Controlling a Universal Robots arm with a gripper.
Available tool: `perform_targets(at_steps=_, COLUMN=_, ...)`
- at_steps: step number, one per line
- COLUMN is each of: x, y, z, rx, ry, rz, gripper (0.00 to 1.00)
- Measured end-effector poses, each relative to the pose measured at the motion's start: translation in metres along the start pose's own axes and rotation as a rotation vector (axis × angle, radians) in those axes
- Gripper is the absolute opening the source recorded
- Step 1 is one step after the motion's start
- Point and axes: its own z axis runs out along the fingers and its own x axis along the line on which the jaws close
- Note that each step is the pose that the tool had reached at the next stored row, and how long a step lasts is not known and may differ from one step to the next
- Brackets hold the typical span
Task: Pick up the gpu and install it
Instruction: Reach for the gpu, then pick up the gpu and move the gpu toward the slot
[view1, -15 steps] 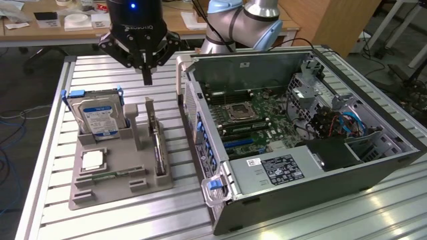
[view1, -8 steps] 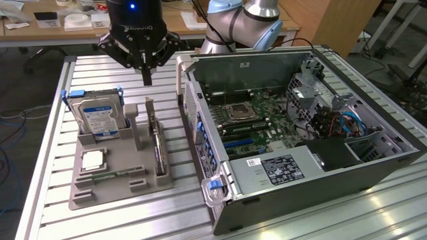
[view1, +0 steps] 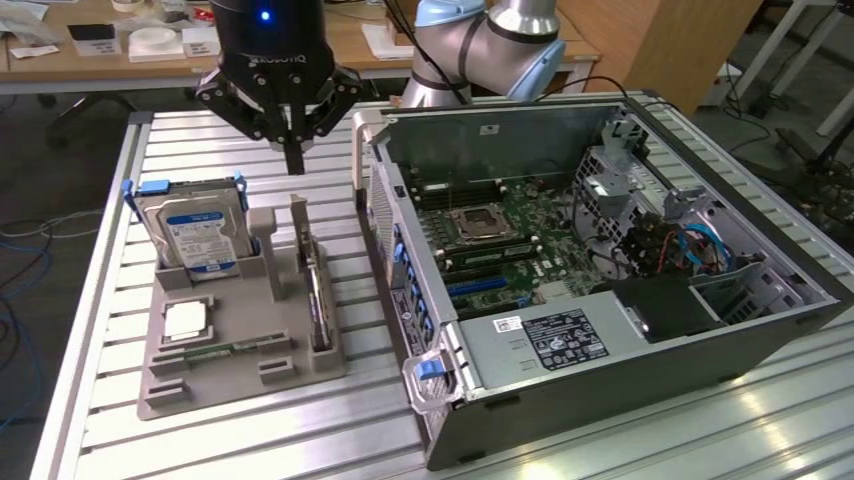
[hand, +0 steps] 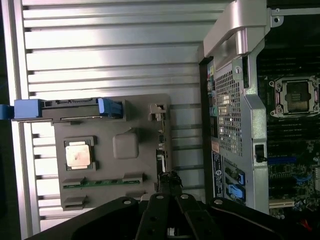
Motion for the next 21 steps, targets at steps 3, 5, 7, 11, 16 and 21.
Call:
perform_targets(at_steps=3, x=0.000, y=-0.0032, z=-0.0001, rx=0.0000, ry=0.0000, rz=0.000, gripper=0.11)
perform_targets(at_steps=5, x=0.000, y=-0.0058, z=-0.0002, rx=0.0000, ry=0.0000, rz=0.000, gripper=0.11)
perform_targets(at_steps=7, x=-0.001, y=-0.0090, z=-0.0004, rx=0.0000, ry=-0.0001, rz=0.000, gripper=0.11)
perform_targets(at_steps=11, x=-0.001, y=-0.0144, z=-0.0006, rx=-0.0002, ry=0.0000, rz=0.000, gripper=0.11)
perform_targets(at_steps=16, x=-0.001, y=-0.0145, z=-0.0006, rx=-0.0003, ry=0.0000, rz=0.000, gripper=0.11)
perform_targets(at_steps=21, x=-0.001, y=-0.0145, z=-0.0006, rx=-0.0002, ry=0.0000, rz=0.000, gripper=0.11)
